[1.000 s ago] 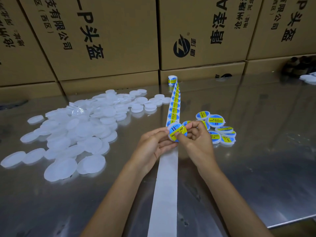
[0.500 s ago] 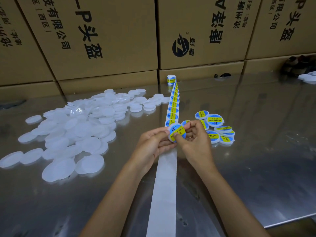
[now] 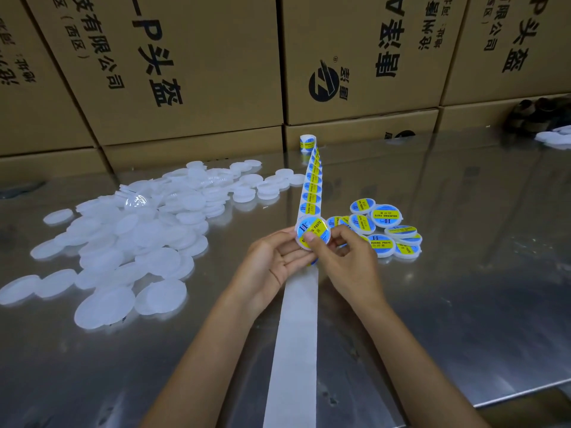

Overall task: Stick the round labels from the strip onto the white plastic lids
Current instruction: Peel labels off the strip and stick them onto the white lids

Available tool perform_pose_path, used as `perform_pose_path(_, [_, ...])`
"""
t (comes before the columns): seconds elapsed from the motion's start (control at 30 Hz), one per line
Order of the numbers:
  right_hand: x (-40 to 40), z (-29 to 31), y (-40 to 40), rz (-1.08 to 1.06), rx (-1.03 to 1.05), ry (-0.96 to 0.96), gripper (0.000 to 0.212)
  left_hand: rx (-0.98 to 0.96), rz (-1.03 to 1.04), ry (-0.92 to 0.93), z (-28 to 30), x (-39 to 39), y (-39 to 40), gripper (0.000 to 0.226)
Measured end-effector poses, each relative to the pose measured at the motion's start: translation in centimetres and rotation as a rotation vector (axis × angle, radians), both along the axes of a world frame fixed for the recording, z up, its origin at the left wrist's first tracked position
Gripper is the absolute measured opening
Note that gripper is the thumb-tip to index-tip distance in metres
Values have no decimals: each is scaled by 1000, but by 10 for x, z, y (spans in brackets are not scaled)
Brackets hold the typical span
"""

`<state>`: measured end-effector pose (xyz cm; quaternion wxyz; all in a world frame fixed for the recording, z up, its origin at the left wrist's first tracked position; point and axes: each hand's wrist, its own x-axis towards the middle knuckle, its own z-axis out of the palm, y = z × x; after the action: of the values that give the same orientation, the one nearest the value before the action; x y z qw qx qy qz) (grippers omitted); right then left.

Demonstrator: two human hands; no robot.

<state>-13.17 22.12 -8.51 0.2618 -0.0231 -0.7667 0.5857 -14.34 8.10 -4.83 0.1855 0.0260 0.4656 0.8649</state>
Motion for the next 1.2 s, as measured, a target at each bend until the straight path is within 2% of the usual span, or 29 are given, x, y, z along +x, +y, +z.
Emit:
perform_pose_path(0.1, [2, 2, 0, 5, 8, 18, 30, -70, 26, 20, -3, -2, -1, 24])
perform_pose_path(0.17, [2, 2, 1, 30, 17, 14, 29, -189, 29, 118, -4, -2, -3, 20])
perform_pose_path(0.2, [2, 1, 1, 42, 24, 10, 29, -246, 18, 180, -5, -1, -4, 24])
perform_pose_path(0.3, [4, 1, 0, 97, 48, -6, 27, -352, -47, 323, -8, 0, -7, 53])
perform_pose_path(0.37, [6, 3, -1, 119, 49, -7, 26, -376, -71, 369, -7, 1, -8, 58])
perform_pose_path(0.53, [9, 9, -2, 155, 14, -42, 36, -382, 77, 332, -3, 2, -8, 44])
perform_pose_path(0.67, [10, 9, -8, 254, 64, -49, 19, -327, 190, 294, -3, -1, -11, 25])
perform_pose_path(0.77, [9, 7, -7, 200, 101, -16, 31, -338, 188, 281, -3, 0, -12, 16])
perform_pose_path(0.87, [10, 9, -4, 200, 60, 31, 28, -315, 130, 283, -3, 2, -10, 17])
perform_pose_path(1.0, [11, 8, -3, 229, -65, -15, 30, -270, 32, 310, -1, 2, -10, 23])
perform_pose_path(1.1, [10, 9, 0, 191, -147, 4, 21, -271, -67, 339, -1, 1, -9, 39])
perform_pose_path(1.2, [11, 12, 1, 189, -198, 15, 22, -284, -124, 370, -1, 1, -9, 50])
